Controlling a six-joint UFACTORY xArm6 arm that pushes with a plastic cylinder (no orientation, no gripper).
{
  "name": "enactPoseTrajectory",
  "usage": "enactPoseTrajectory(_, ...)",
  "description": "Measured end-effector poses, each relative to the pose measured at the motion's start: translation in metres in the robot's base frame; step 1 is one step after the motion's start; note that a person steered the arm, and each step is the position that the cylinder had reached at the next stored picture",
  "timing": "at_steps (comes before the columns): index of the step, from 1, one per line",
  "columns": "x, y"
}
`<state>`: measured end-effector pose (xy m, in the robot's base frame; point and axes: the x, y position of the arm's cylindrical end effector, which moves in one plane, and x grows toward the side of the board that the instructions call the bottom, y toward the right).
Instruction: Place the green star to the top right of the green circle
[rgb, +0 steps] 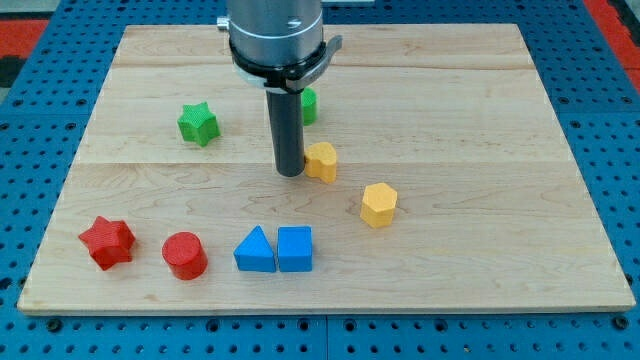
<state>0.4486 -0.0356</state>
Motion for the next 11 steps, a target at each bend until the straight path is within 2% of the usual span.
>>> enactPoseTrajectory(2,0.0,0.05)
enactPoseTrajectory(3,0.002,0.037)
enactPoseTrajectory(4,-0.001,-0.063)
enactPoseTrajectory(5,-0.028,-0.139)
enactPoseTrajectory(6,-0.071,-0.136)
enactPoseTrajectory(9,-0.142,0.02)
enactPoseTrajectory(10,-0.153,-0.004)
enactPoseTrajectory(11,-0.142,-0.013)
